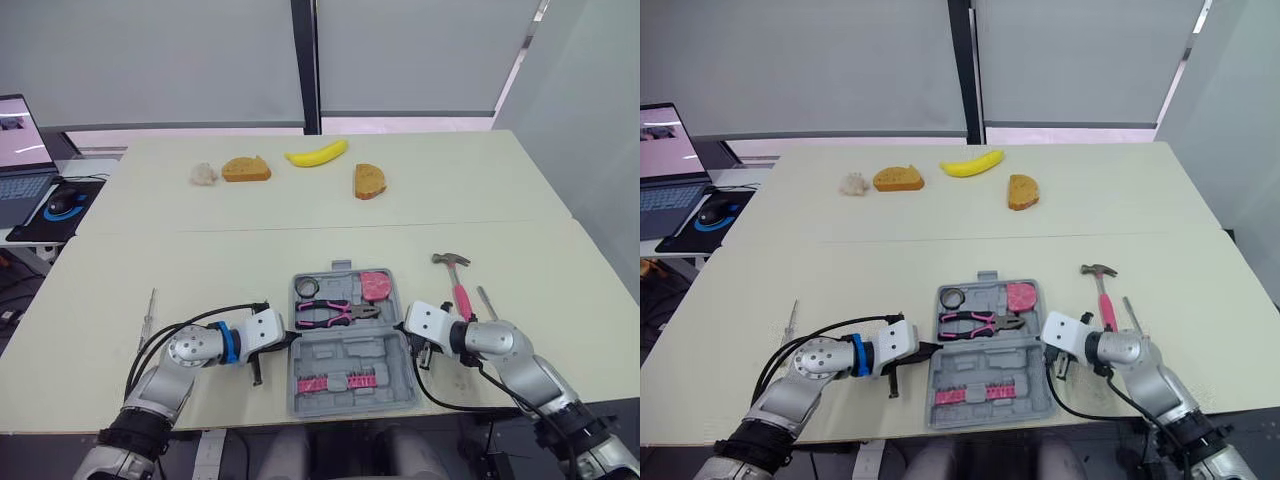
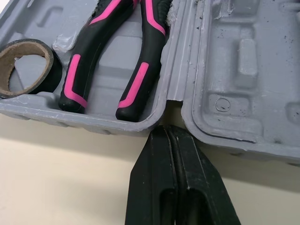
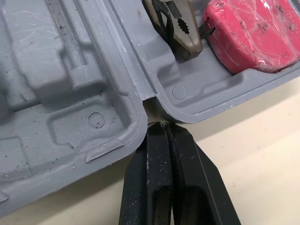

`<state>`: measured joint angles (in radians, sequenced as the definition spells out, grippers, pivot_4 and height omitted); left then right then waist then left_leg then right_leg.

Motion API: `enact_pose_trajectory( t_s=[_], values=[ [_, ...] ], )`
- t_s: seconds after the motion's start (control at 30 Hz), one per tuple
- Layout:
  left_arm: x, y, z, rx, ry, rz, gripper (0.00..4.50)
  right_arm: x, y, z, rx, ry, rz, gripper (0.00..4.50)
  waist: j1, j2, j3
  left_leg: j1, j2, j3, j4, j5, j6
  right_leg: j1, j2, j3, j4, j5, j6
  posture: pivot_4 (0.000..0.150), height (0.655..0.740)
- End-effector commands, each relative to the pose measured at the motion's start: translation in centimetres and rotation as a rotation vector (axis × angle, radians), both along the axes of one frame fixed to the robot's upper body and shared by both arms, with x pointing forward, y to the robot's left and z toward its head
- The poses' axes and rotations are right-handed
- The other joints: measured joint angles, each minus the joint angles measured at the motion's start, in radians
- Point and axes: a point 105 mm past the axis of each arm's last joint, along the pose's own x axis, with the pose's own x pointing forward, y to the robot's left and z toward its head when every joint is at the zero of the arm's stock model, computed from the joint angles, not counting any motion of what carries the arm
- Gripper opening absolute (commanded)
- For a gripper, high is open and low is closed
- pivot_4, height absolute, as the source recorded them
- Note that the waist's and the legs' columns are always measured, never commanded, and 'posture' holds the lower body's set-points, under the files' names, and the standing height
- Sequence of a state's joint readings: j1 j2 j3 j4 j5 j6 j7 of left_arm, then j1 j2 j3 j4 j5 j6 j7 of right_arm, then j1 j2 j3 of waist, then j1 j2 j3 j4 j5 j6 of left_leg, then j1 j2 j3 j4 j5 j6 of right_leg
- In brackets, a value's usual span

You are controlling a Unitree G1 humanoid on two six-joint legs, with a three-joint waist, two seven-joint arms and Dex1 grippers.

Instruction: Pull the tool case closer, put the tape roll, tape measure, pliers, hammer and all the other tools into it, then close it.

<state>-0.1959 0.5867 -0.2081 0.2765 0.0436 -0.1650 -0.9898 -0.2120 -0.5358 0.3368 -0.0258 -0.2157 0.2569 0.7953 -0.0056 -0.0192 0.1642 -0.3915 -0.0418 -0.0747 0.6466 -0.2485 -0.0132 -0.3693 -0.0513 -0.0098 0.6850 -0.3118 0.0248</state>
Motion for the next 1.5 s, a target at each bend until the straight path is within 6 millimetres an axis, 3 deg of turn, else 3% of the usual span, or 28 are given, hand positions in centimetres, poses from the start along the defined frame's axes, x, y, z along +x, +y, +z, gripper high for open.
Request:
enact_pose_trajectory(
  t_s=[0.03,0.87,1.13,1.5],
  values=[
    [0.9,-1.2,1.1,-0.022,-0.065,-0.028,0.03,0.1,2.3,0.9,0.046,-0.028,0.055,0.0,0.0,0.0,0.0,0.0,0.0,0.0,0.0,0.0,0.0,0.0,0.0,0.0,0.0,0.0,0.0,0.15,0.74],
    [1.8,-0.4,0.6,0.023,-0.064,-0.019,0.03,0.0,2.4,0.6,0.027,-0.009,0.056,0.0,0.0,0.0,0.0,0.001,0.0,0.0,0.0,0.0,0.0,0.0,0.0,0.0,0.001,0.0,0.0,0.15,0.74],
    [2.1,0.8,0.8,0.037,-0.078,0.015,0.03,0.4,-0.8,0.6,-0.005,-0.031,-0.066,0.0,0.0,0.0,0.0,0.0,0.0,0.0,0.0,0.0,0.0,0.0,0.0,0.0,0.001,0.0,0.0,0.15,0.74],
    [2.0,2.2,1.5,0.035,-0.093,0.06,0.03,0.1,-3.1,2.9,0.017,-0.162,-0.123,0.0,-0.002,0.0,0.0,0.0,0.0,0.0,0.0,0.0,0.0,-0.001,0.0,0.0,0.001,0.0,0.0,0.15,0.74]
  ],
)
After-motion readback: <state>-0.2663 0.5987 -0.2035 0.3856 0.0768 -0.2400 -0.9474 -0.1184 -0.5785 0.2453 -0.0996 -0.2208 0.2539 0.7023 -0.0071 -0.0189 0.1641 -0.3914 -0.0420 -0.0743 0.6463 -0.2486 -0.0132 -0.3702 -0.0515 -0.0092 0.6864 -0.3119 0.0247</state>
